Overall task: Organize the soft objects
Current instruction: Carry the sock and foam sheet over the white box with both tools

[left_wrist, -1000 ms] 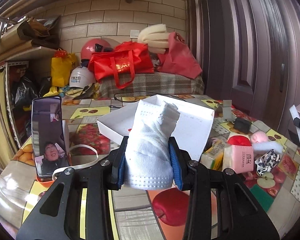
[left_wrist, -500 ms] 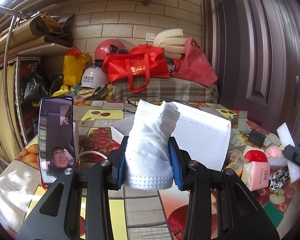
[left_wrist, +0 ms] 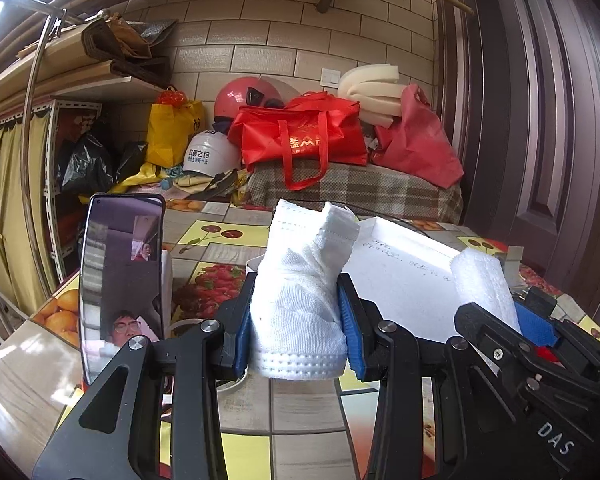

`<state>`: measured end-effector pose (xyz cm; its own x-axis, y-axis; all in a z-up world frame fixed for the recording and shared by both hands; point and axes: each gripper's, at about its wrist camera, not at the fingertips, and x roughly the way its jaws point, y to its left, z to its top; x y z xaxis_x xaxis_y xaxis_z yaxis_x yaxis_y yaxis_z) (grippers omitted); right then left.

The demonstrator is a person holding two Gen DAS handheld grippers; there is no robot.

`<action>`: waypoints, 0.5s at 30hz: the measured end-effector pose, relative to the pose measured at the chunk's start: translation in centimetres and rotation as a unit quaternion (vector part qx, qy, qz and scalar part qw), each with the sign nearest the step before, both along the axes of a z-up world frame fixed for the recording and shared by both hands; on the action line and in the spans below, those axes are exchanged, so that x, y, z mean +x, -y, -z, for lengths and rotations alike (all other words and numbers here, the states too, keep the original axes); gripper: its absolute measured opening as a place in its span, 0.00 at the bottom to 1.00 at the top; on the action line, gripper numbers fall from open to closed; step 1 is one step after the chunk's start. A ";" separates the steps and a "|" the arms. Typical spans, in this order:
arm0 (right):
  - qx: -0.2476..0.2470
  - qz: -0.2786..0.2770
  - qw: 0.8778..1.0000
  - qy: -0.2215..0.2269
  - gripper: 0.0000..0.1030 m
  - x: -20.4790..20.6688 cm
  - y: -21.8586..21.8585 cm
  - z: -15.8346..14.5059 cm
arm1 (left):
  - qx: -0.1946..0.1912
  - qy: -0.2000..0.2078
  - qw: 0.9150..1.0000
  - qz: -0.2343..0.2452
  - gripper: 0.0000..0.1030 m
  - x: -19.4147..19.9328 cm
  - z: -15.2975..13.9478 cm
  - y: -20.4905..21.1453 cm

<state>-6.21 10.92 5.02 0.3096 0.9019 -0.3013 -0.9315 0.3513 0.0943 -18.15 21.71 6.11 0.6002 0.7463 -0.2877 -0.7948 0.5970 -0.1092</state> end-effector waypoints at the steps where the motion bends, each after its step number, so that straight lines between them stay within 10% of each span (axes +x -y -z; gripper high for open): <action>1: 0.001 0.005 1.000 -0.003 0.50 0.5 -0.5 0.0 | 0.001 -0.003 1.000 0.001 0.36 0.5 0.0 -0.3; 15: -0.018 0.069 0.996 -0.048 0.51 8.2 -1.8 0.3 | -0.055 -0.044 0.996 0.055 0.36 9.2 0.7 -6.5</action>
<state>2.00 12.69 4.74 0.3985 0.8406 -0.3670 -0.8610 0.4807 0.1662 -8.96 28.17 5.46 0.6451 0.6388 -0.4191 -0.7348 0.6691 -0.1111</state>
